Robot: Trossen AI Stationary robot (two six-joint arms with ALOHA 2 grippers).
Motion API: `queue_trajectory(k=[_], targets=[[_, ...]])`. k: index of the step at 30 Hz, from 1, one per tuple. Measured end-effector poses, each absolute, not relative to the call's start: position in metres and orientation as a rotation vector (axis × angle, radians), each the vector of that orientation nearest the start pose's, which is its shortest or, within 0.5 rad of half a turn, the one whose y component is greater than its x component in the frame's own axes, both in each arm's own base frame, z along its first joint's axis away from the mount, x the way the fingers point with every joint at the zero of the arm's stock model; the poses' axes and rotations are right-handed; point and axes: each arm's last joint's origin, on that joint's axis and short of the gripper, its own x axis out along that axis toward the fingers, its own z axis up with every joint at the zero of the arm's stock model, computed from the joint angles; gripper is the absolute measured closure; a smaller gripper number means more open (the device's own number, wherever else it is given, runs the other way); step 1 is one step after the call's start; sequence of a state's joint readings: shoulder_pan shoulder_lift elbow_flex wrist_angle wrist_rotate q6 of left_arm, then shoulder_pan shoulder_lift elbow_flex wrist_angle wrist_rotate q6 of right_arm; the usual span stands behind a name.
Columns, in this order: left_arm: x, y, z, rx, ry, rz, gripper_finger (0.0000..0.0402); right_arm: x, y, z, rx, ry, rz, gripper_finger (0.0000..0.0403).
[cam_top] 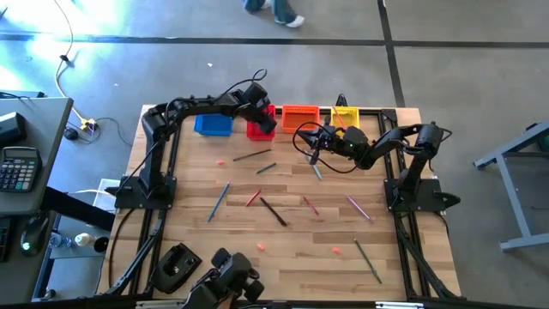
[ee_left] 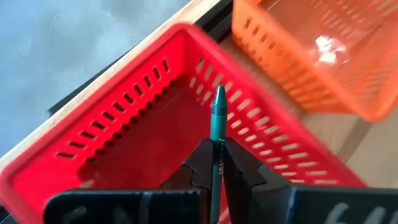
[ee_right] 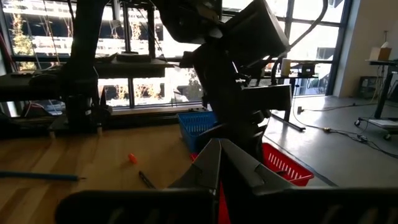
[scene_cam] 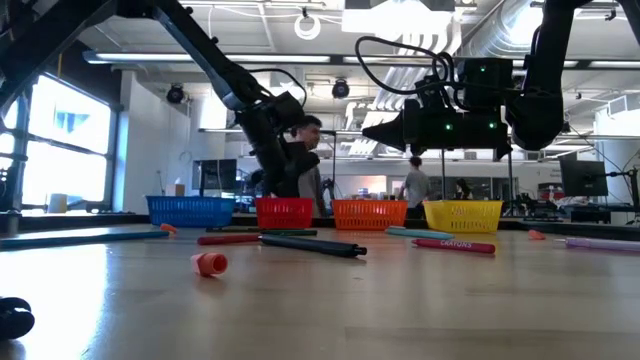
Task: Sort crayons/erasers/pens/pencils in bins
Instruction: Put the green crayon into the red bin, then put the light blue pen into the orange bin
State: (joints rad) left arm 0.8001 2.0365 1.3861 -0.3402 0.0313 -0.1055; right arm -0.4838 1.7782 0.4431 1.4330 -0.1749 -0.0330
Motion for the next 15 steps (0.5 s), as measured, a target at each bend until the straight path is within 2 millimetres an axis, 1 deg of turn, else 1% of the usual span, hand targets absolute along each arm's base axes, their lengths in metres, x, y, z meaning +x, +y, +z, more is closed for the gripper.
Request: queue_trajectory(k=[4,9,15], targets=[[0.2936,0.3021,0.1569,-0.499,0.916,0.773,0.0386,0.2553,-0.1284,0.1469,-0.059,-0.088,-0.31,0.0403],[0.2938,0.302,0.1569,-0.512,0.911,0.776,0.0359,0.2553,-0.1284,0.1469,-0.061,-0.087,-0.31,0.0403],[0.2934,0.3016,0.1586,-0.479,0.921,0.759,0.0329,0.2555,-0.1285,0.1448,-0.05,-0.067,-0.309,0.0403]])
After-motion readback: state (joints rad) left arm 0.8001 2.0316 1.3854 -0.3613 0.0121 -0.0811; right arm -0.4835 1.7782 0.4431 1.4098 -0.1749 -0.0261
